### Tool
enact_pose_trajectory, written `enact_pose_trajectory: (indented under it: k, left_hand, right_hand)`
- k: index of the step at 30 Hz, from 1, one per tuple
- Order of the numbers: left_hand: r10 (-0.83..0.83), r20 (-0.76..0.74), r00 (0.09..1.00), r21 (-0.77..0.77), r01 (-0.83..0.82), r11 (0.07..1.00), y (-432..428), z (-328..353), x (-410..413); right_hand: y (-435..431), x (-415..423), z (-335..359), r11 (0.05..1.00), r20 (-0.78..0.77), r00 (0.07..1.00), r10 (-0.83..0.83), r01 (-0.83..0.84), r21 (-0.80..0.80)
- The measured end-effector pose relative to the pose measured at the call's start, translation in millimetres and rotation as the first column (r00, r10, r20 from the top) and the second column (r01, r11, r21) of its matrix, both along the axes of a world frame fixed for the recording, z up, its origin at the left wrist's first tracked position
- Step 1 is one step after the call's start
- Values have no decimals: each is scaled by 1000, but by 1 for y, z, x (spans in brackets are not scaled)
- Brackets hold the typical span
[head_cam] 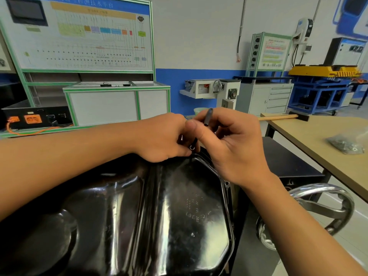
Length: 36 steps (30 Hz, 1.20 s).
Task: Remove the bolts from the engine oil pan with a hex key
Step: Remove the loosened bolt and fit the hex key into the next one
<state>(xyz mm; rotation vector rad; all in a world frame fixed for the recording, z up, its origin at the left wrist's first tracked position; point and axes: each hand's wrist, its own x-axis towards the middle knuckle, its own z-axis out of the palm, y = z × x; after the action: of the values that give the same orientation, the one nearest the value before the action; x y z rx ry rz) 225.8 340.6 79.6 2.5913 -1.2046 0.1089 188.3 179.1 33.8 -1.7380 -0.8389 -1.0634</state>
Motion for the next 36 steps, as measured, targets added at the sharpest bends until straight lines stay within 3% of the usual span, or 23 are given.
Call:
enact_pose_trajectory:
  k: [4, 7, 15, 19, 21, 25, 27, 36]
  left_hand:
    - [-17, -6, 1000, -8, 17, 1000, 1, 0, 0]
    - [-29, -21, 999, -22, 29, 999, 0, 1, -1]
    - [-52, -9, 999, -37, 52, 998, 1, -1, 0]
    - [-70, 5, 998, -37, 70, 997, 1, -1, 1]
    - [-51, -18, 999, -39, 50, 998, 2, 0, 1]
    - [-51, -15, 999, -63, 50, 997, 2, -2, 1]
    - [-45, -13, 999, -71, 44, 996, 2, -2, 1]
    - [-19, 11, 1000, -22, 19, 1000, 1, -1, 1]
  right_hand:
    - [0, 0, -3, 989, -66, 997, 43, -33, 146]
    - [-1, 1, -3, 985, -73, 995, 61, -49, 164]
    - [-5, -3, 7, 987, -83, 993, 89, -99, -125]
    - [-4, -4, 7, 983, -93, 993, 74, -88, -160]
    - [-4, -2, 5, 994, -53, 997, 52, -57, -98]
    - [3, -2, 1, 978, -49, 995, 90, -79, 195]
    - [3, -2, 0, 967, -45, 995, 92, -78, 242]
    - [-2, -4, 2, 988, -130, 980, 151, -147, 39]
